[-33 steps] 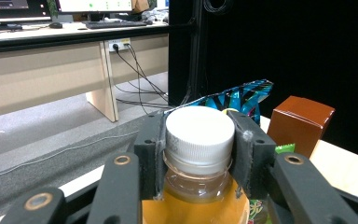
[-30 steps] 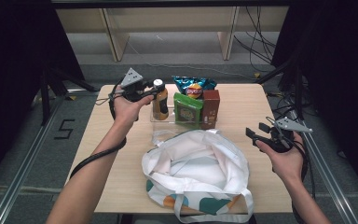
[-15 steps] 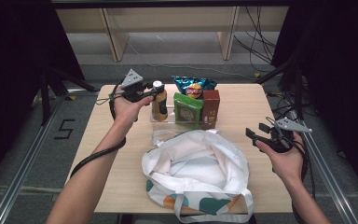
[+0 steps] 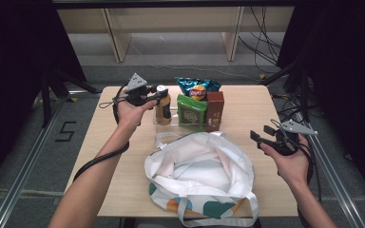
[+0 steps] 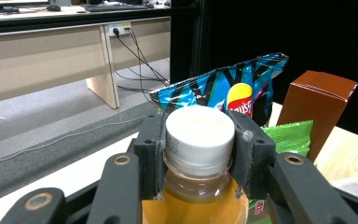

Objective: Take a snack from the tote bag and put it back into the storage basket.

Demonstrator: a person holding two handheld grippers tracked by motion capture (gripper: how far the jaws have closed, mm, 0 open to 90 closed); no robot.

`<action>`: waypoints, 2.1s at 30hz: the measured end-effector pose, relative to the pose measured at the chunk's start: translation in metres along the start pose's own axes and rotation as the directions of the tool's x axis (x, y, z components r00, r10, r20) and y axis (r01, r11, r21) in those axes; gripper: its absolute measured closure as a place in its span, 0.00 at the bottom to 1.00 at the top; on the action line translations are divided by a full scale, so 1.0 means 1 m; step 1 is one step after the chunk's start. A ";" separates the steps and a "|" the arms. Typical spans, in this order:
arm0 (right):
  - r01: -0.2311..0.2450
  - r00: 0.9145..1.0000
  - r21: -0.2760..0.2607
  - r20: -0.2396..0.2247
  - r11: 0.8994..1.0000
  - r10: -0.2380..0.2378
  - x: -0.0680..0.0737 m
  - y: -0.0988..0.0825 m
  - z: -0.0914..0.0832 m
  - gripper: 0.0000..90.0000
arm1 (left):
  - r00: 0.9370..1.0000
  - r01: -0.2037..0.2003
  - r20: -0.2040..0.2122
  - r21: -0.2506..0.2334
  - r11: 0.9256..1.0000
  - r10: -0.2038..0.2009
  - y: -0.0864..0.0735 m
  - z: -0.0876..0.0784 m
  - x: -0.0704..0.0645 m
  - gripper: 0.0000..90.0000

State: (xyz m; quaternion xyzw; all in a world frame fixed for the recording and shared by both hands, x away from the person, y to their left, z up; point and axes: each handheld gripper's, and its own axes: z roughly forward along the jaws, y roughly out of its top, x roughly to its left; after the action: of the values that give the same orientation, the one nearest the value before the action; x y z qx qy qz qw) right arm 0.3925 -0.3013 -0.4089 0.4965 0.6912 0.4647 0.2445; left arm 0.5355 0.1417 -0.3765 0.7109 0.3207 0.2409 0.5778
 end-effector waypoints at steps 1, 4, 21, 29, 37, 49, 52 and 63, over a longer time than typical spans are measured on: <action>0.000 1.000 0.002 -0.001 1.000 0.000 0.000 0.000 0.000 0.44 | 1.000 0.000 0.000 0.000 1.000 0.000 0.000 0.000 0.000 0.65; 0.008 1.000 0.002 0.000 1.000 -0.008 -0.001 0.000 0.000 0.44 | 1.000 0.005 -0.002 0.009 1.000 -0.005 -0.003 0.001 -0.001 0.65; 0.025 1.000 -0.007 -0.011 1.000 -0.025 -0.002 -0.001 0.002 0.44 | 1.000 0.009 -0.004 0.054 0.999 -0.009 -0.020 0.005 -0.001 0.65; 0.061 0.998 -0.016 -0.008 0.998 -0.062 -0.005 -0.002 0.004 0.44 | 1.000 0.016 -0.007 0.069 0.998 -0.015 -0.029 0.007 -0.001 0.65; 0.012 1.000 0.010 -0.005 1.000 -0.012 0.000 -0.002 0.002 0.44 | 1.000 0.017 -0.010 0.082 0.997 -0.017 -0.033 0.008 -0.001 0.65; 0.022 1.000 0.004 -0.013 1.000 -0.022 0.000 -0.002 0.003 0.43 | 1.000 0.024 -0.013 0.098 0.995 -0.023 -0.038 0.009 -0.001 0.65; 0.036 0.999 0.003 -0.023 0.999 -0.036 -0.001 -0.002 0.003 0.43 | 1.000 0.023 -0.014 0.101 0.995 -0.022 -0.038 0.009 -0.001 0.65; 0.031 0.999 0.000 -0.007 1.000 -0.031 0.000 -0.003 0.004 0.43 | 0.999 0.039 -0.010 0.109 0.993 -0.038 -0.038 0.009 0.002 0.65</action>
State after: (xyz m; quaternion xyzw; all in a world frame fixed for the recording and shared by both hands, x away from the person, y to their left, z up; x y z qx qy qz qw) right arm 0.3946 -0.2998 -0.4130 0.4839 0.6997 0.4628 0.2492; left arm 0.5364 0.1425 -0.4157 0.7342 0.3492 0.2147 0.5412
